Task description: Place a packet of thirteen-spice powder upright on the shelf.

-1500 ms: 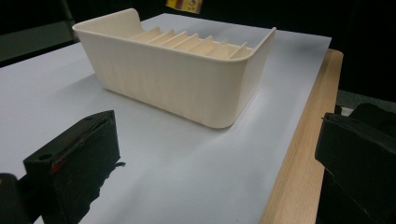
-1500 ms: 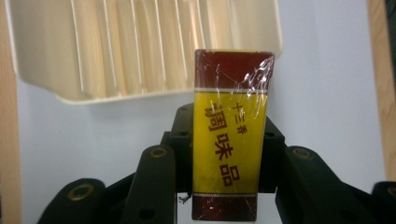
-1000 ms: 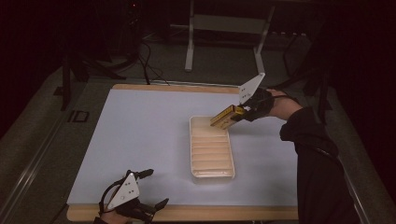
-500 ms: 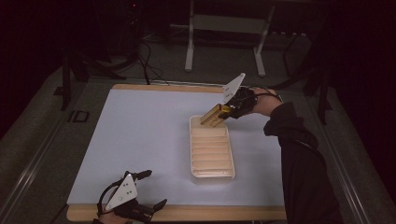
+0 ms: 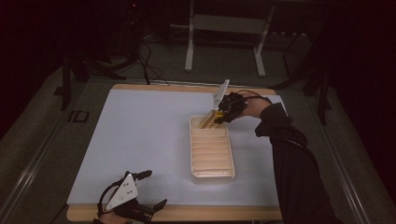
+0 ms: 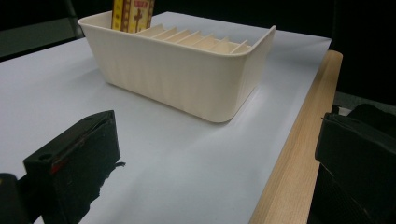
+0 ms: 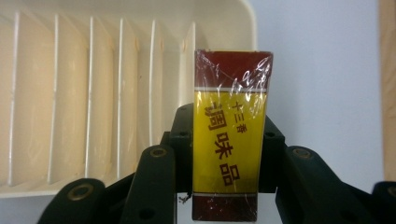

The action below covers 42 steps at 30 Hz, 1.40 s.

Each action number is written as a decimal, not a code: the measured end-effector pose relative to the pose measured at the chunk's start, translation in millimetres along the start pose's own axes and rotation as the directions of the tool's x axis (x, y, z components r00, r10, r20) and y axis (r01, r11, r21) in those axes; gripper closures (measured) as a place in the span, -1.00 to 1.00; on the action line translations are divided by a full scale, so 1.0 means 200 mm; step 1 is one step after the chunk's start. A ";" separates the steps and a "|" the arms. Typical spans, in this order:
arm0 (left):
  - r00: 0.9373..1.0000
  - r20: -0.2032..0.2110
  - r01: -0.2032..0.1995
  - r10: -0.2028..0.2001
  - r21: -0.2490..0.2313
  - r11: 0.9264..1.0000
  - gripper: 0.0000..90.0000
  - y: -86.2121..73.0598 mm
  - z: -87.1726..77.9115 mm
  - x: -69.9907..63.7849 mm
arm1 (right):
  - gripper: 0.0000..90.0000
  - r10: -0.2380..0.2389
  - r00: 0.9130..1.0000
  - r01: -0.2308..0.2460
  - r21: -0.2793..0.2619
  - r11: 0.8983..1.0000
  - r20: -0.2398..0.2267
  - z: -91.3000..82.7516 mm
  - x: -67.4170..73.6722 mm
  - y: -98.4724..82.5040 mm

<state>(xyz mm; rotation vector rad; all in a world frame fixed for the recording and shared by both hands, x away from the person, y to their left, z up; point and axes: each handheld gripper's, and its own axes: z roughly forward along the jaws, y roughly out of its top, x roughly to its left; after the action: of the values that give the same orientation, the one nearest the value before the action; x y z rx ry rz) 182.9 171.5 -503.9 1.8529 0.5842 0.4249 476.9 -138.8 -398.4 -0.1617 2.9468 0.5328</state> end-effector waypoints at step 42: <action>1.000 0.000 -0.017 0.017 0.015 1.000 -0.99 0.00 0.02 0.00 | -0.76 0.511 0.846 -0.499 -0.111 0.859 0.154 -0.19 0.11 -0.28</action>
<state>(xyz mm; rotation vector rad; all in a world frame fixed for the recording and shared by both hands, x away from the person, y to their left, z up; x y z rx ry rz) 184.9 168.1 -504.9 1.8734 0.5739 0.4327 458.5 -205.9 -385.6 0.6467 2.7752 0.6664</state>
